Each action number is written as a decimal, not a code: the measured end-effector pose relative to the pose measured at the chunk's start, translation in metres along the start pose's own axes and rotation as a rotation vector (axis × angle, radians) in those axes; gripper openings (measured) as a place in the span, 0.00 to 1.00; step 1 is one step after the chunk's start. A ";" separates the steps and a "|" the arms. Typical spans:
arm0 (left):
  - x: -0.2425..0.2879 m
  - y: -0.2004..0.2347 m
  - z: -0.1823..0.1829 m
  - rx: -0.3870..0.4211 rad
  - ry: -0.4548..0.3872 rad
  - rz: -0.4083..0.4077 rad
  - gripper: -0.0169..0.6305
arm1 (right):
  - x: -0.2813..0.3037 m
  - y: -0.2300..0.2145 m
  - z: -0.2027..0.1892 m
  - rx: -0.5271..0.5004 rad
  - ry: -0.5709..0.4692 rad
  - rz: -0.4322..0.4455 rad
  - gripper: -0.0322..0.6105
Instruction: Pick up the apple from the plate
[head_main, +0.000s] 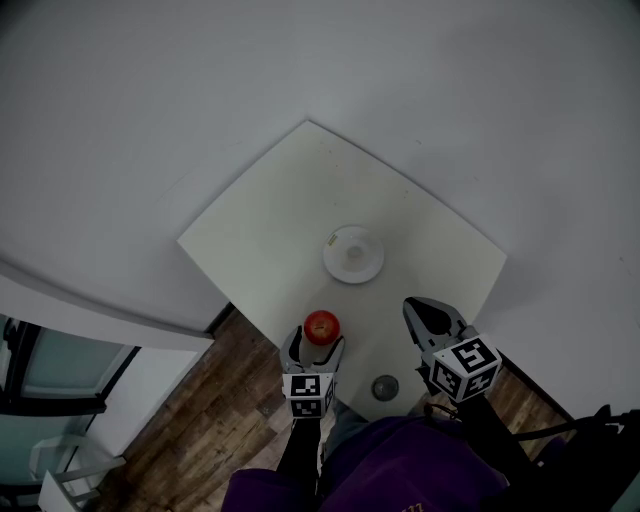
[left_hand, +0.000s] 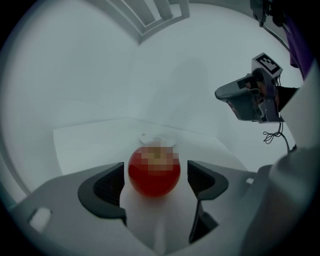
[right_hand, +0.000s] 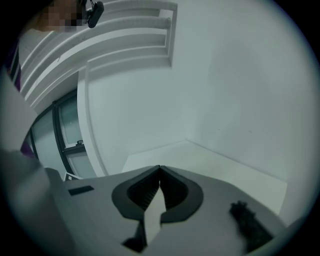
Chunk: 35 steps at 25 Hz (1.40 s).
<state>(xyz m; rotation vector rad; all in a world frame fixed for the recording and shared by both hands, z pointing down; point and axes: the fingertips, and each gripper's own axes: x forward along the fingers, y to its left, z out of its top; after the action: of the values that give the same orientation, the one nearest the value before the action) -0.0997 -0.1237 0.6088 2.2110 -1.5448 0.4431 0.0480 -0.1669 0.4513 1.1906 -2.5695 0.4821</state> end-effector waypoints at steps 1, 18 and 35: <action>-0.002 0.000 0.001 0.006 -0.009 0.008 0.62 | 0.000 0.000 0.000 0.001 -0.001 0.002 0.07; -0.070 0.005 0.091 0.043 -0.242 0.227 0.04 | 0.000 0.009 0.002 -0.008 -0.015 0.049 0.07; -0.064 -0.013 0.105 0.063 -0.253 0.181 0.04 | -0.003 0.008 0.014 -0.041 -0.036 0.052 0.07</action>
<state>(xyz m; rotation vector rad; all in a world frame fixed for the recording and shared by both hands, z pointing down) -0.1065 -0.1206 0.4852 2.2535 -1.8970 0.2748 0.0425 -0.1654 0.4355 1.1310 -2.6337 0.4204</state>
